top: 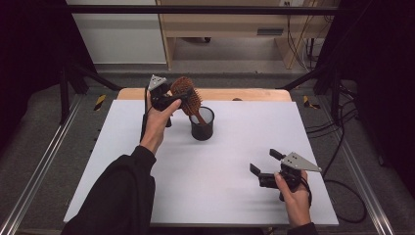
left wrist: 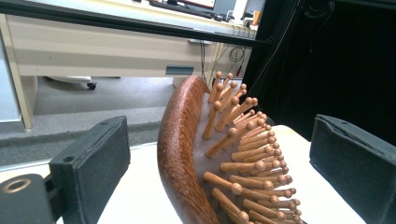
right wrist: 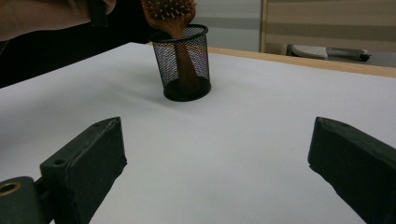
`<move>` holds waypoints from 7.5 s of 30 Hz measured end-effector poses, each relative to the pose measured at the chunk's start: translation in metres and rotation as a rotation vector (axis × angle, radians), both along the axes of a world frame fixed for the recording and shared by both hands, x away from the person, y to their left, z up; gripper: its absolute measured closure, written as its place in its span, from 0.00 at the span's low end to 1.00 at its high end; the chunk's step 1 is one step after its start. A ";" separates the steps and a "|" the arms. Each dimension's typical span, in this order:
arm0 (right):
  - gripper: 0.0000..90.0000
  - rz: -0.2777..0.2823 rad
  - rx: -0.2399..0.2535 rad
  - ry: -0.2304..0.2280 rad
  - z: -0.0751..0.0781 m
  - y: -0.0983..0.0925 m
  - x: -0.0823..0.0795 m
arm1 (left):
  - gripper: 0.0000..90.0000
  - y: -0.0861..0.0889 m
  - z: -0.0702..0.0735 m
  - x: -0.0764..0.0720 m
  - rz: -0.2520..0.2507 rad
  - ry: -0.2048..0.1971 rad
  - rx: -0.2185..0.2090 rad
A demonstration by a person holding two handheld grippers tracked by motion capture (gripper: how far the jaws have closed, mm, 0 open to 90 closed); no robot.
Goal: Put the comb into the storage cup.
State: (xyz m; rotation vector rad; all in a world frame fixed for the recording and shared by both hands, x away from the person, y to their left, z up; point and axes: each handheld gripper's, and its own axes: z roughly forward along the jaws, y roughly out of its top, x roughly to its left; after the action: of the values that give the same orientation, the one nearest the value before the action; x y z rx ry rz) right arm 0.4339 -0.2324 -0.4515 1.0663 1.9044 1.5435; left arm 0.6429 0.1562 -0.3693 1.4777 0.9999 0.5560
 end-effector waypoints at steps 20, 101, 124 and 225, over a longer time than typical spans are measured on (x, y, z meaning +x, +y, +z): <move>0.05 0.001 0.002 0.000 0.000 0.000 0.000 | 0.04 0.005 0.006 -0.005 0.009 -0.013 -0.001; 0.04 0.015 -0.030 0.005 -0.001 0.004 -0.001 | 0.02 0.024 0.034 -0.075 0.002 -0.162 0.056; 0.04 0.015 -0.028 0.010 -0.001 0.005 -0.001 | 0.02 0.033 0.046 -0.089 -0.007 -0.180 0.056; 0.04 -0.085 -0.042 -0.125 0.016 -0.027 -0.008 | 0.02 0.179 -0.031 -0.229 0.087 -0.196 0.096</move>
State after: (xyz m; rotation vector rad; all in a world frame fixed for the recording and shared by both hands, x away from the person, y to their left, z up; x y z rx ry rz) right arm 0.4261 -0.2598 -0.4358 0.9953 1.7766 1.4812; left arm 0.4137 0.3348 -0.4004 1.4373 0.8966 0.8058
